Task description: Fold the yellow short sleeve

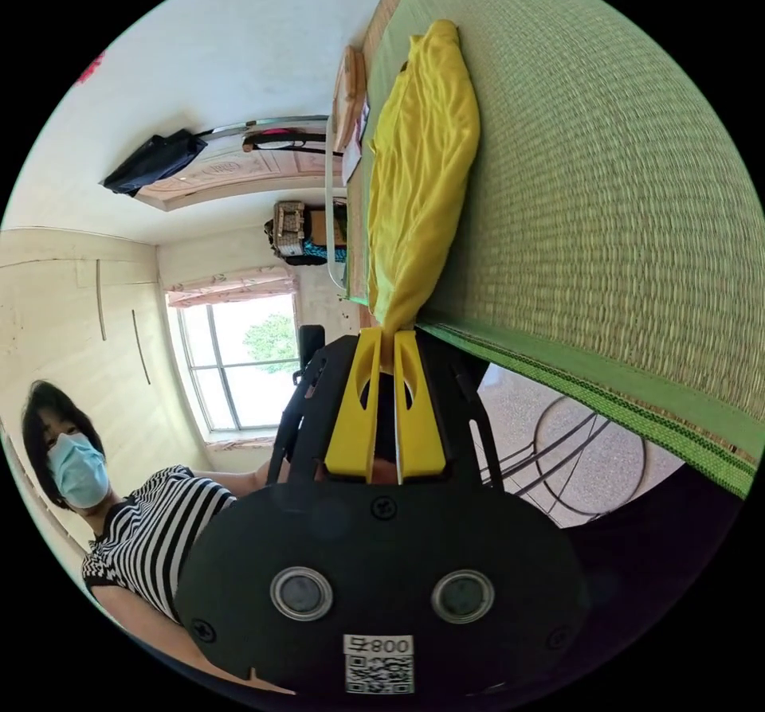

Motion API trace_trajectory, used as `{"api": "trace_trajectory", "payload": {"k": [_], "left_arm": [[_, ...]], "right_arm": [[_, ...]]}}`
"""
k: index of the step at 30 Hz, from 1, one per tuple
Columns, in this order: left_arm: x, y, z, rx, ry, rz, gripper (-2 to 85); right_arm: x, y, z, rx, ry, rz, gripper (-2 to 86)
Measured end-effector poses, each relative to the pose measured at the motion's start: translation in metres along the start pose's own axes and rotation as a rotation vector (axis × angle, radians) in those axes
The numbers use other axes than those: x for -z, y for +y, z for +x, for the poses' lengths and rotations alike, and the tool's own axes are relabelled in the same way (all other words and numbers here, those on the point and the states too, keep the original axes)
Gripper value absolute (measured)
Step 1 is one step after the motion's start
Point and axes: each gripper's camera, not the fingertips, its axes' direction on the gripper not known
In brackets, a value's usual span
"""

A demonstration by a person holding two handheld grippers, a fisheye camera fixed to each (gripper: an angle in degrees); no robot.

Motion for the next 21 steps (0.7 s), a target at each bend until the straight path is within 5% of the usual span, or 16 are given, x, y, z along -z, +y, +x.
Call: {"api": "trace_trajectory", "payload": {"k": [8,21], "left_arm": [[0.046,0.041,-0.062,0.171,0.133,0.22,6.8],[0.05,0.069,-0.108,0.266,0.358,0.321,11.6]], "right_arm": [[-0.002,-0.026,-0.027,0.039,-0.05,-0.005,2.1],[-0.005,-0.077,-0.075,0.109,-0.036,-0.023,2.1]]}}
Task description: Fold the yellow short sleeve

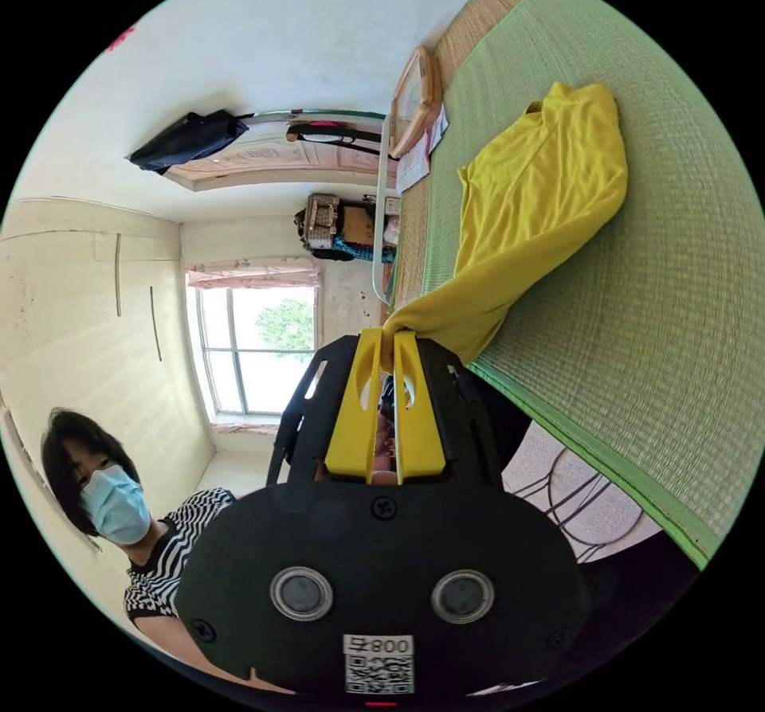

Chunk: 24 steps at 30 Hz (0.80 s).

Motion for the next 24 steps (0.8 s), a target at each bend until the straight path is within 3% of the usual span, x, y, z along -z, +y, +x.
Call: {"api": "trace_trajectory", "payload": {"k": [14,24], "left_arm": [[0.069,-0.032,-0.006,0.081,0.053,0.205,10.9],[0.109,-0.059,0.031,0.058,0.002,0.171,4.0]], "right_arm": [[0.016,-0.006,0.009,0.018,0.004,0.011,2.1],[0.056,0.027,0.052,0.005,0.07,0.012,1.9]]}}
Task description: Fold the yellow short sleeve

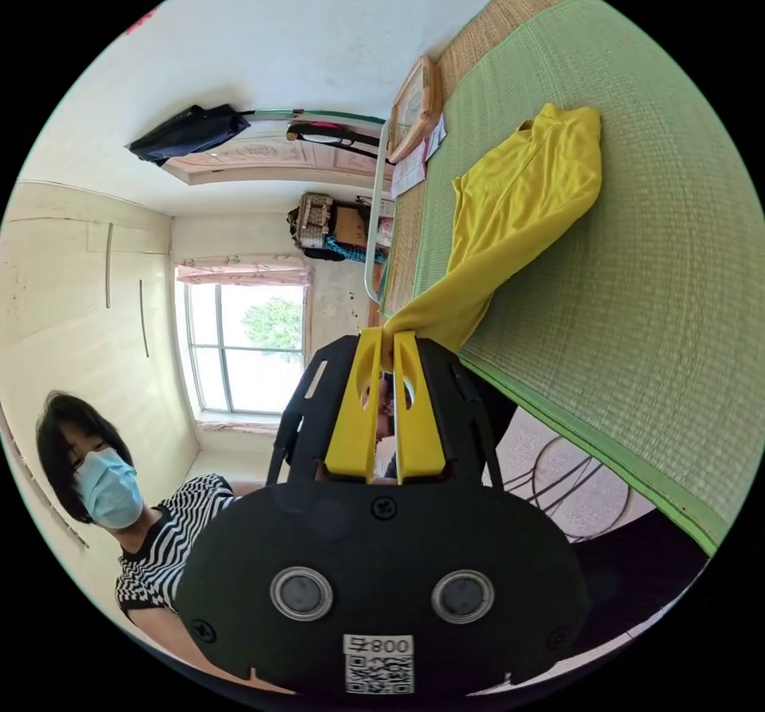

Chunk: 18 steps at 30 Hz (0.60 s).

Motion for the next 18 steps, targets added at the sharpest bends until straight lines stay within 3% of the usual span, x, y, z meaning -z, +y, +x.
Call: {"api": "trace_trajectory", "payload": {"k": [18], "left_arm": [[0.048,-0.019,0.155,-0.107,0.008,-0.211,2.6]], "right_arm": [[0.093,0.13,0.162,-0.193,-0.023,0.094,2.1]]}}
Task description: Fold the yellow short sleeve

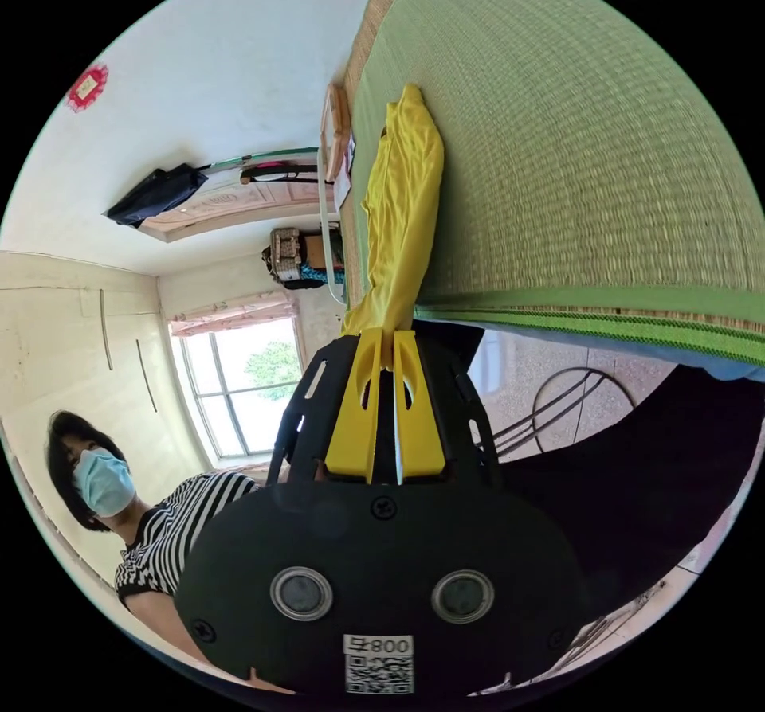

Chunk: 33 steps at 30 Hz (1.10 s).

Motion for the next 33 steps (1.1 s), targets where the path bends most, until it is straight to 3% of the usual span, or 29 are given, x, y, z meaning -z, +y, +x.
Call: {"api": "trace_trajectory", "payload": {"k": [9,21,33], "left_arm": [[0.0,-0.034,0.16,-0.163,0.043,-0.102,2.6],[-0.081,-0.096,0.401,-0.323,0.065,-0.334,2.6],[-0.262,-0.21,0.678,-0.478,-0.006,-0.385,2.5]], "right_arm": [[0.081,0.046,0.025,0.12,-0.104,0.097,2.1],[0.242,0.105,0.063,0.261,-0.197,0.328,1.9],[0.459,-0.01,0.072,0.322,-0.138,0.474,1.9]]}}
